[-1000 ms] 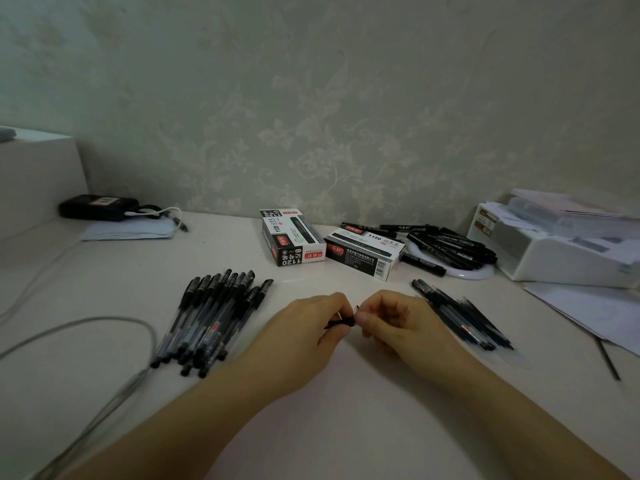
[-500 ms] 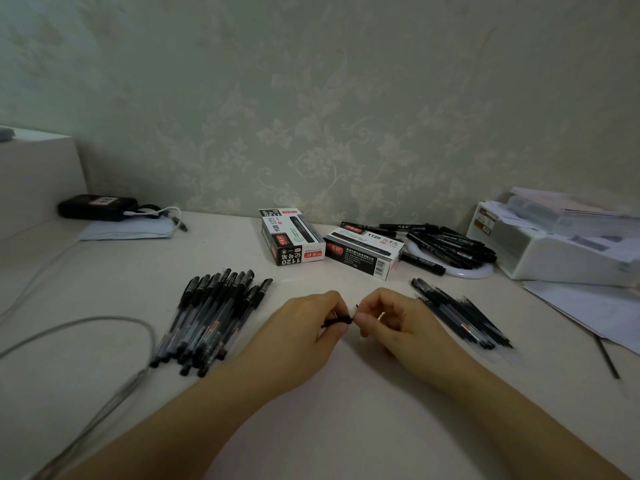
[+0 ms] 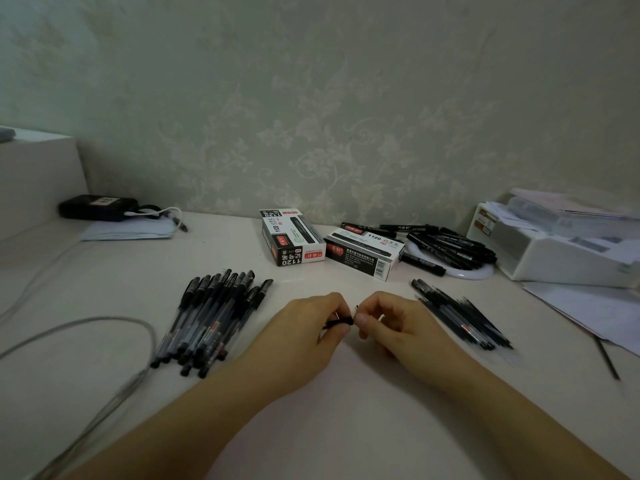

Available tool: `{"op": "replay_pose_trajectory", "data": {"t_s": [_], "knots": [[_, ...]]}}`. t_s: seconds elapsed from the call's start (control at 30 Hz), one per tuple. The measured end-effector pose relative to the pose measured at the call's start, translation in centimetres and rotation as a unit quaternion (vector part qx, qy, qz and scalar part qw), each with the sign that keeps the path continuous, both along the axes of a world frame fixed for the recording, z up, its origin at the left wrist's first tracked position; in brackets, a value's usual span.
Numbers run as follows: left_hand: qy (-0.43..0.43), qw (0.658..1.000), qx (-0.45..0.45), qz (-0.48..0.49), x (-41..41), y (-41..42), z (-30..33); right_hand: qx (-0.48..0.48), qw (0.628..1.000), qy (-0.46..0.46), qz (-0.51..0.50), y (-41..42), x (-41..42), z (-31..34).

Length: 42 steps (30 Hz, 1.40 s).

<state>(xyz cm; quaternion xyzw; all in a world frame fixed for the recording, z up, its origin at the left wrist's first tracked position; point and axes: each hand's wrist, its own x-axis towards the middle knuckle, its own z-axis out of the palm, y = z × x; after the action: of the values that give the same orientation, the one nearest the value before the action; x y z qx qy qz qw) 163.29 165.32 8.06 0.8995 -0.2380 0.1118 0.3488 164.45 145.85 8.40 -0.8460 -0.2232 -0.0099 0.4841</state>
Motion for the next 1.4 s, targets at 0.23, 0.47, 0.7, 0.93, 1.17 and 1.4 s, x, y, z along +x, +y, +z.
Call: {"op": "replay_pose_trajectory", "data": {"t_s": [0.23, 0.47, 0.7, 0.93, 1.17, 1.4], "knots": [[0.007, 1.000, 0.022, 0.012, -0.2, 0.1, 0.2, 0.009, 1.000, -0.016, -0.001, 0.0, 0.0, 0.2], [-0.060, 0.998, 0.006, 0.004, -0.2, 0.1, 1.0, 0.022, 1.000, 0.006, -0.010, 0.3, -0.3, 0.3], [-0.039, 0.999, -0.002, 0.010, -0.4, 0.0, 0.5, 0.028, 0.999, 0.017, 0.009, 0.6, -0.5, 0.5], [-0.009, 1.000, 0.025, -0.003, -0.1, 0.0, 0.6, 0.008, 0.999, -0.035, -0.007, 0.1, -0.2, 0.3], [-0.066, 0.998, 0.019, 0.011, -0.2, 0.1, 1.1, -0.018, 0.998, -0.064, -0.007, 0.1, -0.2, 0.2], [-0.062, 0.998, 0.004, 0.027, -0.2, 0.1, 1.0, -0.009, 0.997, -0.059, -0.048, 0.3, -0.1, 0.1]]}}
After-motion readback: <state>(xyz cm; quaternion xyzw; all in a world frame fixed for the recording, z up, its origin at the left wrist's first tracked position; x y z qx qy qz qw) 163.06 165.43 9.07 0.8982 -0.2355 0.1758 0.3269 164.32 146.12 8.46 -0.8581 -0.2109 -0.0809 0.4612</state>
